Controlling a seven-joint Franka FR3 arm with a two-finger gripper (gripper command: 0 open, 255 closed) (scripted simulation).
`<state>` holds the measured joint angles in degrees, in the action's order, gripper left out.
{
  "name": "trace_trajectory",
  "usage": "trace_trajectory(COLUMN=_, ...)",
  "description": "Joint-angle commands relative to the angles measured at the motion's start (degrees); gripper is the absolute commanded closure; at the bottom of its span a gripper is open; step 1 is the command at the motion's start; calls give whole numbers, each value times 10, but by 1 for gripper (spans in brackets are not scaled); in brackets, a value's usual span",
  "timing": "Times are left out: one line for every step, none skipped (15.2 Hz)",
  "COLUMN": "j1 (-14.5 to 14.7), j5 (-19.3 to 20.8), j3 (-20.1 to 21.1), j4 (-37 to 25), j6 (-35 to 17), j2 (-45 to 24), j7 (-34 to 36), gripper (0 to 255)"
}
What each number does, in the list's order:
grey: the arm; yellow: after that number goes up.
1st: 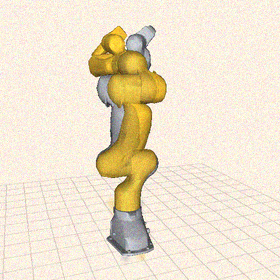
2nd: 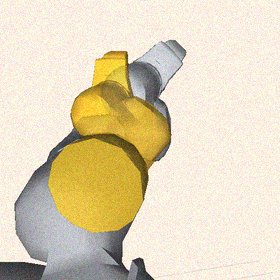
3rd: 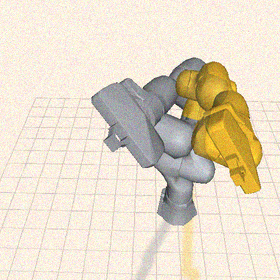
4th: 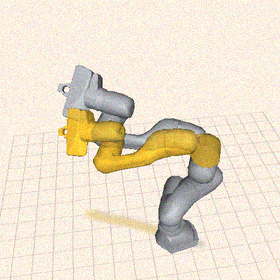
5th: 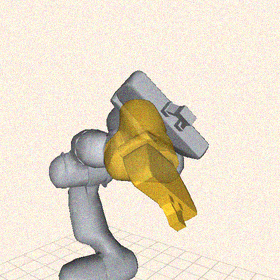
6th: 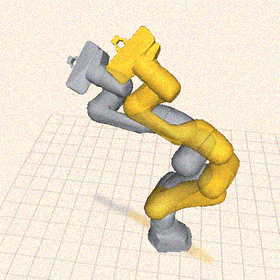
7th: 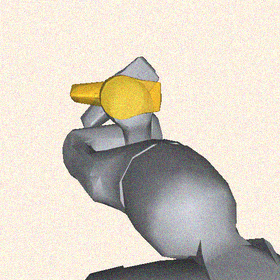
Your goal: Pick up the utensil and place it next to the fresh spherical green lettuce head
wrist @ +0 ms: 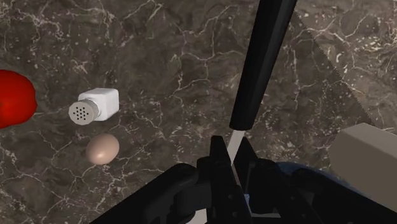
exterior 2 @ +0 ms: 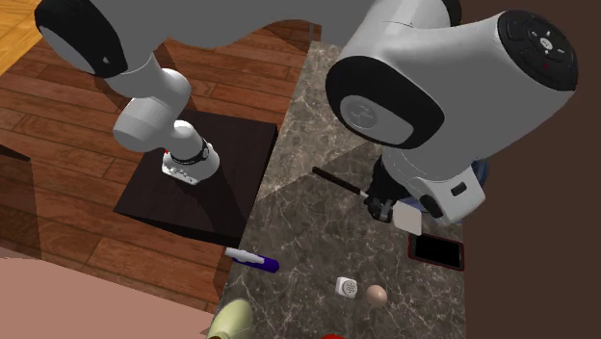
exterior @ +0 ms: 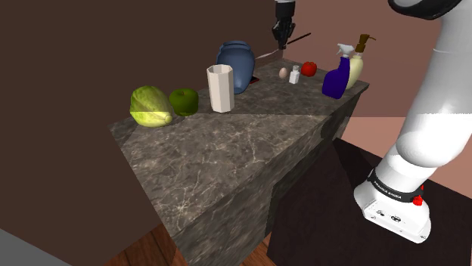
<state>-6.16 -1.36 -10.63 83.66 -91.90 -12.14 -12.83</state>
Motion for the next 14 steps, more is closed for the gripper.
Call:
trace_trajectory(j1=15, j5=3, j3=9, j4=19, j6=-3, j2=16, j7=24, gripper=255)
trace_trajectory(j1=23, j5=5, j3=14, j4=32, j6=-6, j2=26, j7=37, gripper=255)
trace_trajectory(j1=31, j5=6, j3=19, j4=45, j6=-9, j2=36, j7=50, gripper=255)
trace_trajectory(j1=39, j5=7, j3=25, j4=56, j6=-12, j2=45, j7=63, gripper=255)
trace_trajectory(j1=47, j5=8, j3=30, j4=67, j6=-15, j2=53, j7=76, gripper=255)
trace_trajectory(j1=54, j5=9, j3=36, j4=77, j6=-17, j2=60, j7=89, gripper=255)
trace_trajectory(j1=62, j5=9, j3=41, j4=86, j6=-19, j2=68, j7=102, gripper=255)
trace_trajectory(j1=69, j5=10, j3=47, j4=94, j6=-20, j2=74, j7=115, gripper=255)
trace_trajectory(j1=76, j5=10, j3=53, j4=101, j6=-22, j2=80, j7=128, gripper=255)
trace_trajectory(j1=84, j5=10, j3=59, j4=108, j6=-23, j2=85, j7=142, gripper=255)
trace_trajectory(j1=91, j5=10, j3=65, j4=114, j6=-25, j2=90, j7=155, gripper=255)
trace_trajectory(j1=98, j5=10, j3=71, j4=119, j6=-26, j2=94, j7=168, gripper=255)
trace_trajectory(j1=105, j5=9, j3=77, j4=123, j6=-27, j2=98, j7=181, gripper=255)
trace_trajectory(j1=112, j5=9, j3=84, j4=127, j6=-27, j2=101, j7=195, gripper=255)
